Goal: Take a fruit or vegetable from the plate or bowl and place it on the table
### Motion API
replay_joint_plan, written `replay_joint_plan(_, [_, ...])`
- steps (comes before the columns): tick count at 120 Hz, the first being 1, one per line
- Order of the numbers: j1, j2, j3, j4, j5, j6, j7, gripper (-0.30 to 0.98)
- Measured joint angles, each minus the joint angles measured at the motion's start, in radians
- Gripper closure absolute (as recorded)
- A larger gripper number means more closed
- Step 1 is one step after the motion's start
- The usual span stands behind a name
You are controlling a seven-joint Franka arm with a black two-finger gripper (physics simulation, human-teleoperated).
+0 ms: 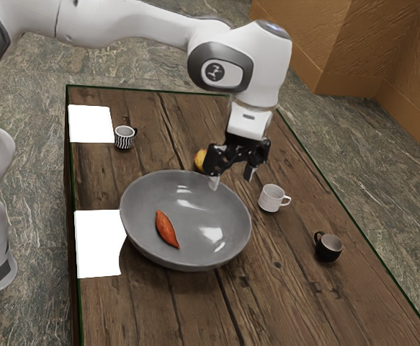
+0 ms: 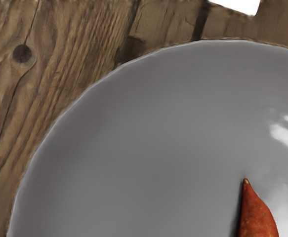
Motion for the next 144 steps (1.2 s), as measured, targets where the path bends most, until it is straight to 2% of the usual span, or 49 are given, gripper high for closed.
replay_joint_plan(24, [0.031, -0.118, -0.02, -0.184, 0.009, 0.095, 0.095, 0.0])
replay_joint_plan(73, [0.034, -0.133, -0.023, -0.427, 0.023, 0.238, 0.207, 0.0])
replay_joint_plan(144, [0.034, -0.152, -0.043, -0.546, 0.03, 0.294, 0.257, 0.0])
